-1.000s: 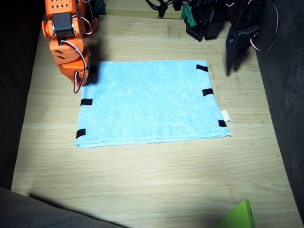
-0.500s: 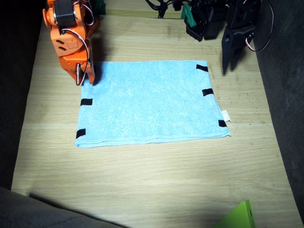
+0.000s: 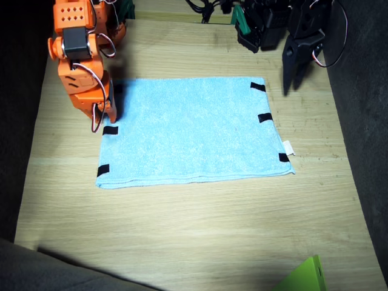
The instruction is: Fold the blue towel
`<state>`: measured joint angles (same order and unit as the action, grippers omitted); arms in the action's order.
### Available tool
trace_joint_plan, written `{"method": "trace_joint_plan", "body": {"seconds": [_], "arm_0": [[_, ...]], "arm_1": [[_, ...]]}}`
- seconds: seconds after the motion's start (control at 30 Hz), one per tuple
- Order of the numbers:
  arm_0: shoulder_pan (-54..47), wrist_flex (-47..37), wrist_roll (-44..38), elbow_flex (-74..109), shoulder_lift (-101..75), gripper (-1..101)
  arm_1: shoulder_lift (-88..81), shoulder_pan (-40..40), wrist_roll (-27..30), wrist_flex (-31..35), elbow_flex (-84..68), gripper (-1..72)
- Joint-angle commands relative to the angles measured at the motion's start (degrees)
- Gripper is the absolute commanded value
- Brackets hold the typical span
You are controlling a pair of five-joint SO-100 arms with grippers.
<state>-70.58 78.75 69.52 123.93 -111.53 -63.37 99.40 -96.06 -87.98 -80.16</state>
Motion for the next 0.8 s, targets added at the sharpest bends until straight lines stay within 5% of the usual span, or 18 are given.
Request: {"method": "trace_joint_plan", "body": {"seconds": [0.0, 0.23, 0.4, 0.77], "arm_0": [[-1.14, -0.18, 1.05, 0.62, -0.79, 23], [-2.29, -0.09, 1.67, 0.00, -1.23, 23], [-2.20, 0.62, 1.41, -0.26, -2.11, 23], [-1.58, 1.05, 0.70, 0.00, -3.52, 22]], "arm_1": [[2.64, 0.44, -0.97, -3.60, 8.09, 18.7], [3.78, 2.99, -2.81, -2.29, 5.36, 14.3], [4.75, 4.13, -2.90, -2.02, 2.72, 0.1], [-0.62, 5.01, -5.01, -4.48, 0.79, 0.0]]}}
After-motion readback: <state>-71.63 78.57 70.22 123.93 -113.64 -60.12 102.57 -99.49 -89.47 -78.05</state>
